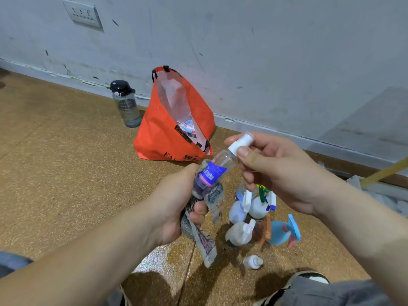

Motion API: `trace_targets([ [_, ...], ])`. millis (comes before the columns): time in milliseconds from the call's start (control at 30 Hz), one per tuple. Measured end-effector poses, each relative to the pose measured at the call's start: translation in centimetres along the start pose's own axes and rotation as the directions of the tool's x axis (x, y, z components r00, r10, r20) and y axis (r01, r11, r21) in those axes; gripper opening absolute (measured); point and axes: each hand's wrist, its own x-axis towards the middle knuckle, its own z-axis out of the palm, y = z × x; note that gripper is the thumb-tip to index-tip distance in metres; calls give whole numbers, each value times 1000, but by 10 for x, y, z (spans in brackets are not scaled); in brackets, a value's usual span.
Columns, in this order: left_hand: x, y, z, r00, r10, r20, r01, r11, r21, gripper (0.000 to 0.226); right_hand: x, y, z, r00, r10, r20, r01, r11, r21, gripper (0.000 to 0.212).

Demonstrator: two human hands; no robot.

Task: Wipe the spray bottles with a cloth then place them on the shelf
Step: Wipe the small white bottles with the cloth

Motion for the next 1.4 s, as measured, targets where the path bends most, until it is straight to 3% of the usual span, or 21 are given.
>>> trace_targets([
  [167,-10,0,12,977,152,-153,-137,985,100,42,0,6,8,990,-34,-137,16,992,-126,11],
  [267,-16,-9,18,887,382,-260,-346,922,173,31,2,11,10,973,-78,-219,35,981,-192,17],
  [333,-19,-18,18,761,613,-215,-507,768,391,21,4,13,12,956,-108,-274,53,978,-204,20],
  [400,-19,-26,16,669,740,-62,-593,583,555,21,4,13,15,942,-146,-301,75,969,-237,23],
  [567,-5,-33,8,450,830,331,-625,27,780,45,0,16,29,958,-131,-257,87,981,-176,9],
  [633,2,-28,2,405,827,391,-644,-46,764,46,-2,13,29,958,-129,-258,89,983,-161,7],
  [667,5,-25,-1,421,822,383,-657,-14,754,45,-1,11,27,953,-141,-267,98,981,-167,8],
  [700,6,-23,-4,474,813,338,-670,83,738,40,0,8,23,946,-150,-287,106,981,-163,10],
  [733,5,-21,-3,560,787,257,-667,244,704,34,2,5,19,936,-149,-320,108,984,-144,13],
  [767,3,-19,0,676,722,144,-633,470,615,27,4,4,14,923,-142,-358,107,987,-116,15],
  [800,2,-19,4,790,612,27,-547,686,480,23,5,4,9,911,-131,-391,102,990,-94,16],
  [833,0,-19,7,877,478,-51,-436,835,336,24,6,5,6,905,-120,-409,93,992,-85,15],
  [900,-2,-18,12,958,275,-85,-263,957,124,30,6,10,7,912,-104,-396,75,993,-88,15],
  [1000,-2,-13,13,992,114,-56,-118,991,-65,32,4,14,15,932,-122,-342,82,988,-131,18],
  [1100,5,-13,6,989,114,-91,-114,993,4,28,1,14,16,937,-181,-297,117,968,-223,26],
  [1233,9,-15,1,924,311,-221,-245,928,281,14,1,20,18,937,-230,-265,103,902,-419,20],
  [1333,11,-10,0,833,491,-254,-392,848,357,12,6,16,15,922,-205,-330,78,930,-358,14],
  [1400,12,-6,0,727,640,-248,-505,743,439,7,9,12,10,919,-130,-373,30,964,-263,12],
])
